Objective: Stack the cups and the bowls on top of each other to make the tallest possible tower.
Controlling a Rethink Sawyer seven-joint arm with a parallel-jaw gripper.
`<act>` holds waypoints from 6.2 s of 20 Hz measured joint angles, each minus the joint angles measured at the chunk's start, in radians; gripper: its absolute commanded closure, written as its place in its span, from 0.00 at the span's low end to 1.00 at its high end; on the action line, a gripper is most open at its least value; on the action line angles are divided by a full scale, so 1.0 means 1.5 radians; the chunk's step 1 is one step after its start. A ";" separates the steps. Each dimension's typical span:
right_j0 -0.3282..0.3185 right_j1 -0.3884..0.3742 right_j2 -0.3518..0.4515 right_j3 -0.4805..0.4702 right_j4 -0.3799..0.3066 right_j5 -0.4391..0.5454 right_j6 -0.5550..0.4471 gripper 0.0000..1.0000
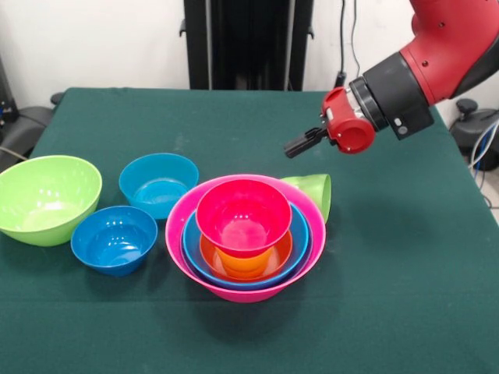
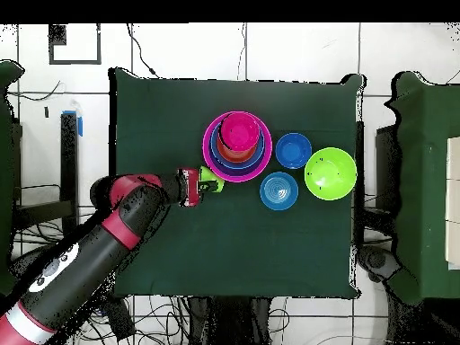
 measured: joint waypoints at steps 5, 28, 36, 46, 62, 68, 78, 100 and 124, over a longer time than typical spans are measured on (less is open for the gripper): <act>0.000 0.004 -0.004 -0.006 0.000 0.016 0.000 1.00; 0.000 0.032 -0.022 -0.031 0.000 0.036 0.000 0.00; 0.000 0.033 -0.022 -0.061 0.000 0.048 0.003 0.00; 0.000 0.032 -0.022 -0.085 0.006 0.100 0.003 0.00; 0.000 0.031 -0.023 -0.098 0.015 0.104 0.056 0.00; 0.000 0.030 -0.024 -0.109 0.015 0.104 0.089 0.00; 0.007 0.013 -0.022 -0.111 0.015 0.131 0.096 0.00; 0.017 -0.013 -0.017 -0.111 0.015 0.132 0.096 0.00; 0.017 0.007 -0.007 -0.103 0.016 0.132 0.100 0.00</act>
